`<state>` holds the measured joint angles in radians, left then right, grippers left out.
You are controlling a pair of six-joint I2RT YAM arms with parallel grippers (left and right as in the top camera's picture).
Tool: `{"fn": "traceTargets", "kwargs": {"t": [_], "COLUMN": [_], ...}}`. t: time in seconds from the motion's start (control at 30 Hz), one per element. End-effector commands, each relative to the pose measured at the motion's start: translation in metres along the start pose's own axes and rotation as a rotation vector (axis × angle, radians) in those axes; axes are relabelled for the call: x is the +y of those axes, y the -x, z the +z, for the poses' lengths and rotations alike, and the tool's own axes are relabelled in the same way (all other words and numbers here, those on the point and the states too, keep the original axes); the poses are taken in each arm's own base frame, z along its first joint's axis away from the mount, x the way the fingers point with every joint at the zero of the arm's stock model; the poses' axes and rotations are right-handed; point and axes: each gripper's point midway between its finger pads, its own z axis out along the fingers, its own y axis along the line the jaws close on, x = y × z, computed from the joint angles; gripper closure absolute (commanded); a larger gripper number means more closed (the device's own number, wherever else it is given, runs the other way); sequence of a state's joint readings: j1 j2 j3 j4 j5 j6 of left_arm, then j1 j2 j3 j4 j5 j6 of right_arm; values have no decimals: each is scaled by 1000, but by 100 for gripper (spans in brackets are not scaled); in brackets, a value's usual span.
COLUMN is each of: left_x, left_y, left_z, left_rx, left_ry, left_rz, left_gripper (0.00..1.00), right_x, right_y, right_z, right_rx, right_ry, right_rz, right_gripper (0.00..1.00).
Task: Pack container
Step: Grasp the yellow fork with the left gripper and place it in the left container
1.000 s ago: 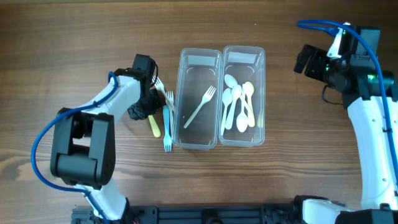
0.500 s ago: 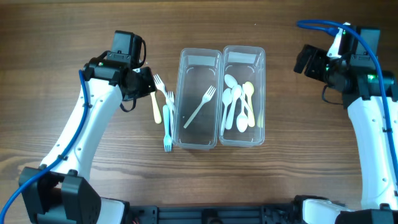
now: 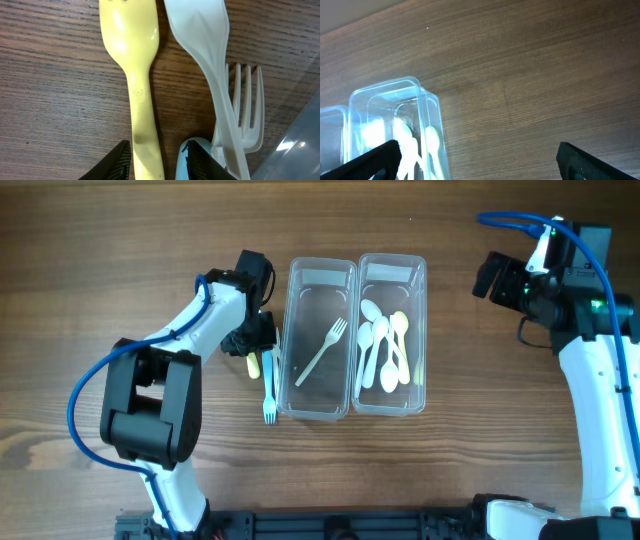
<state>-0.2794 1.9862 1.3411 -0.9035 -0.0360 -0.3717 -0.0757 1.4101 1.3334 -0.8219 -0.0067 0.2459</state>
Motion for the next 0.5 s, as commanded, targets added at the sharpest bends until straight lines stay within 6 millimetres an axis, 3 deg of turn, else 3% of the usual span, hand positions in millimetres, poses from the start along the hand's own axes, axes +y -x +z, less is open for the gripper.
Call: {"fn": "traceTargets", "kwargs": {"t": [0.0, 0.23, 0.4, 0.47], "left_x": [6, 10, 14, 18], "left_y": [0, -9, -15, -17], "left_z": [7, 33, 35, 34], "left_rx": [6, 72, 101, 114], "left_ry": [35, 73, 85, 93], "left_rz": [-2, -20, -23, -28], "left_gripper": [62, 63, 86, 87], "right_x": [0, 0, 0, 0], "right_y": [8, 7, 8, 7], "right_z": [-4, -4, -4, -4], "right_rx": [-22, -22, -22, -22], "right_ry": [3, 3, 3, 3], "right_rz": [20, 20, 20, 19], "right_gripper": [0, 0, 0, 0]}}
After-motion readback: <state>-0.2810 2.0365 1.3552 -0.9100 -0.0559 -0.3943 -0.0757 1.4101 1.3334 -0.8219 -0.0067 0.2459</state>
